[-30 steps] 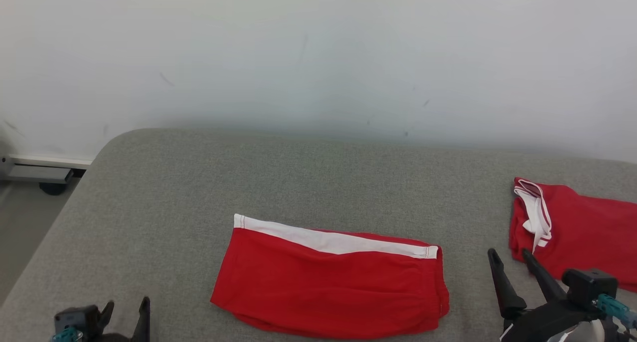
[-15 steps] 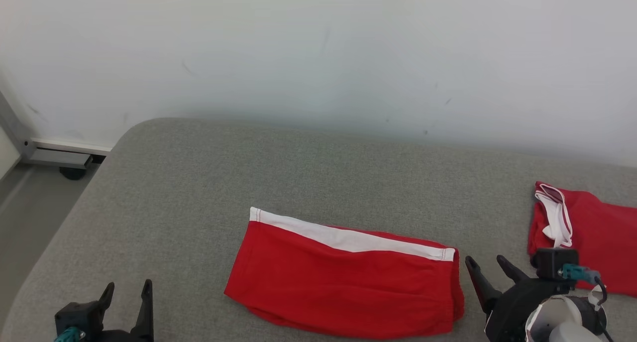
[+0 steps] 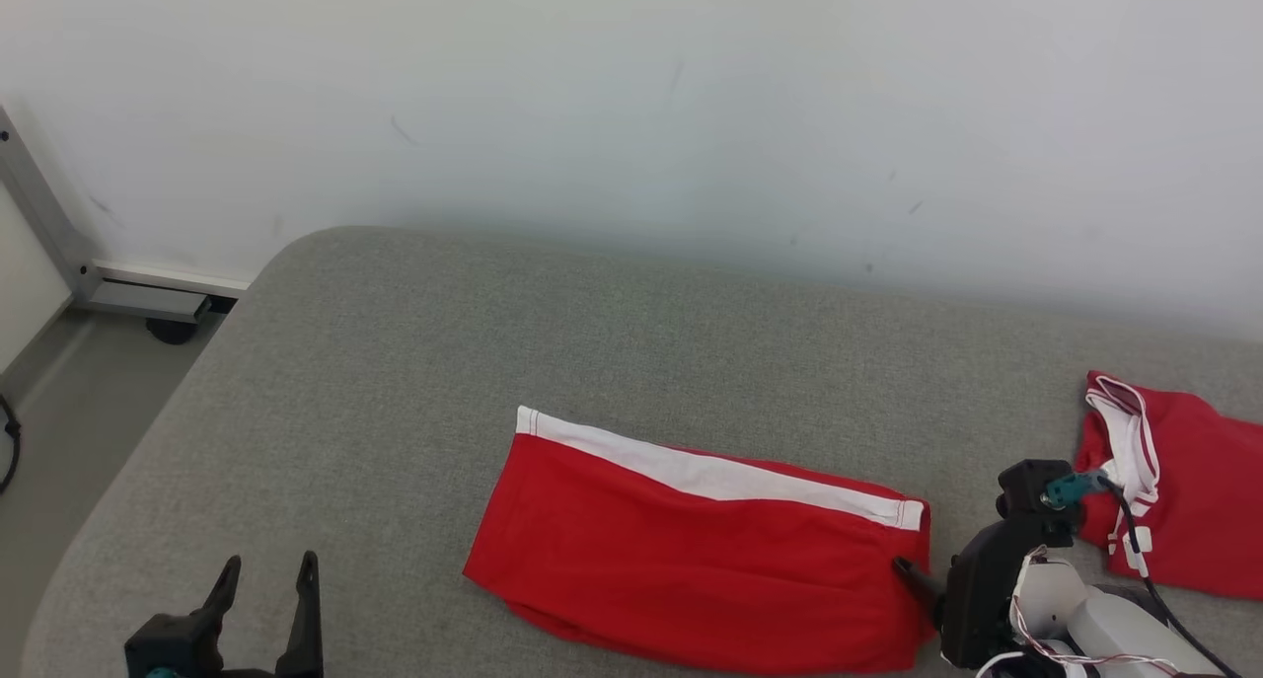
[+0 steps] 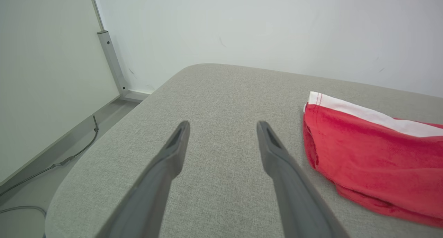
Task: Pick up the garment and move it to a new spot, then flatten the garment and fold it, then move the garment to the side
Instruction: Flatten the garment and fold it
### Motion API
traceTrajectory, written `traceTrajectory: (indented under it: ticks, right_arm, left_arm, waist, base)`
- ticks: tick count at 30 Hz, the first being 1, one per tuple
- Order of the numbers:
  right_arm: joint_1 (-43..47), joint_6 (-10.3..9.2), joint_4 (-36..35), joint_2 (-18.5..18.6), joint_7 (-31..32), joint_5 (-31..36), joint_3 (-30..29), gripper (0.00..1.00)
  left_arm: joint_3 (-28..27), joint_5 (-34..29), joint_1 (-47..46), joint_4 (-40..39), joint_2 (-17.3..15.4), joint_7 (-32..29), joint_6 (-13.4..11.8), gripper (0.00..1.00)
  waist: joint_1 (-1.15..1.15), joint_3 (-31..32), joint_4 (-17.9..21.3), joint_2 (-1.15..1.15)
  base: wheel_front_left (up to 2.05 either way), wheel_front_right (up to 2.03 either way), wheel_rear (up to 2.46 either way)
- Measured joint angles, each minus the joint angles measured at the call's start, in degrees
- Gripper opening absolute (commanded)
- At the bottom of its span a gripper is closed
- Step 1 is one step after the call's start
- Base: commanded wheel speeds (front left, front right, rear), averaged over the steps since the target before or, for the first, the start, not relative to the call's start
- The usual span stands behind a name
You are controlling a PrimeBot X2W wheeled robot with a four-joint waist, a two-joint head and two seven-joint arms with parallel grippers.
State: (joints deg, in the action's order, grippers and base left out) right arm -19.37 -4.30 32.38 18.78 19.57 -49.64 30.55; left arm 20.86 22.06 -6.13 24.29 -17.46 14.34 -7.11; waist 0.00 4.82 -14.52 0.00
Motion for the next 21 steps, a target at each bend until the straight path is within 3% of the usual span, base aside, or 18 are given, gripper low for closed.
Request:
traceTrajectory:
  ticks: [21]
  right_arm:
    - [-4.31,-0.31,8.86,-2.53,11.98,-1.23,2.75,1.00]
  left_arm:
    - [-1.56,-4.33,0.10,-3.58,3.13,0.07,0.00,1.00]
  waist:
    - [0.00,-1.65,-3.11,0.00]
  base:
    - [0.00,0.00,0.00]
